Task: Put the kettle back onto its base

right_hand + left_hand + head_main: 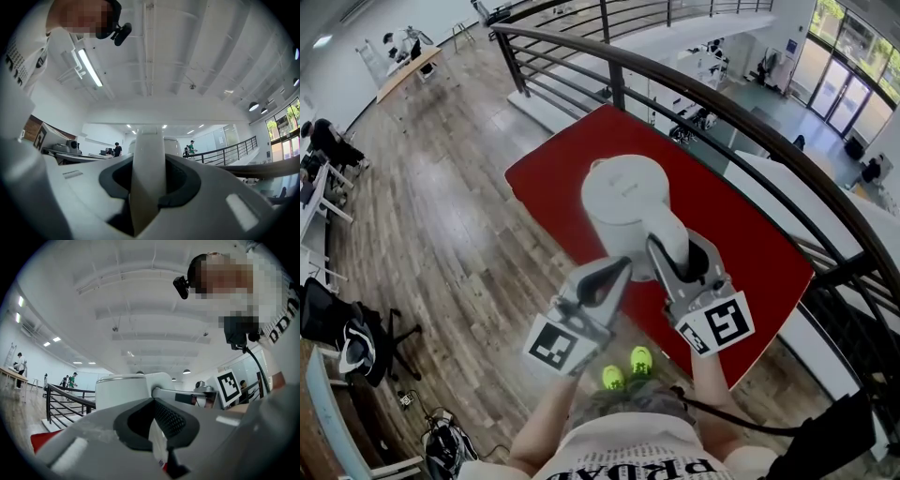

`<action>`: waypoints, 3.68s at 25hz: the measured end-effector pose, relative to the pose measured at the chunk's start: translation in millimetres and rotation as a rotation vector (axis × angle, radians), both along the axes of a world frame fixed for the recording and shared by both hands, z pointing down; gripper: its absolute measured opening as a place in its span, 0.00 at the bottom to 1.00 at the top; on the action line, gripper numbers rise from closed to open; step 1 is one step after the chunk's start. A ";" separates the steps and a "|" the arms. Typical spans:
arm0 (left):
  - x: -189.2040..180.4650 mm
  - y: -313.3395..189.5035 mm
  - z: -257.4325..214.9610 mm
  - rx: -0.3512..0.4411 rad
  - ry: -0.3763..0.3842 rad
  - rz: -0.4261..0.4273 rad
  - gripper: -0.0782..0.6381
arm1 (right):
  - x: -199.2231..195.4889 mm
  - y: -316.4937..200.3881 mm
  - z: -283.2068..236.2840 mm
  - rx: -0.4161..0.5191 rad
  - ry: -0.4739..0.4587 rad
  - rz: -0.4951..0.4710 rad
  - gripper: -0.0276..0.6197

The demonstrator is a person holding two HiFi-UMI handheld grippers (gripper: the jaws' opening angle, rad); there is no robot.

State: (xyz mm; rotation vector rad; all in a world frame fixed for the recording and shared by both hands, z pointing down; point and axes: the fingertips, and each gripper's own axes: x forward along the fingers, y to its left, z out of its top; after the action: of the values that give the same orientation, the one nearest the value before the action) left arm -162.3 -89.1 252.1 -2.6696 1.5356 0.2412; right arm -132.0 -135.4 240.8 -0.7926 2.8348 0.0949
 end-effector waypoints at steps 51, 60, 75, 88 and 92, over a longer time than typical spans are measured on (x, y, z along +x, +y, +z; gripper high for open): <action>-47.0 -135.2 210.6 -0.076 -0.022 -0.192 0.11 | -26.6 -104.1 228.6 -0.105 -0.024 0.134 0.23; -49.3 -121.6 212.2 -0.066 -0.011 -0.209 0.11 | -28.7 -92.2 230.5 -0.117 -0.034 0.105 0.23; -52.8 -113.6 224.1 -0.081 -0.013 -0.200 0.11 | -21.2 -85.8 234.1 -0.106 -0.019 0.109 0.23; -54.9 -110.1 225.2 -0.064 -0.029 -0.227 0.11 | -28.3 -84.3 227.2 -0.096 -0.063 0.095 0.23; -51.6 -109.3 229.4 -0.075 -0.030 -0.214 0.11 | -22.7 -83.8 230.6 -0.084 -0.071 0.089 0.23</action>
State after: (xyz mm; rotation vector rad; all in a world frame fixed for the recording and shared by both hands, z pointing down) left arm -213.9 -198.5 481.5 -2.5216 1.8372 0.1357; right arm -154.7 -219.2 471.3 -0.9205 2.7527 -0.0393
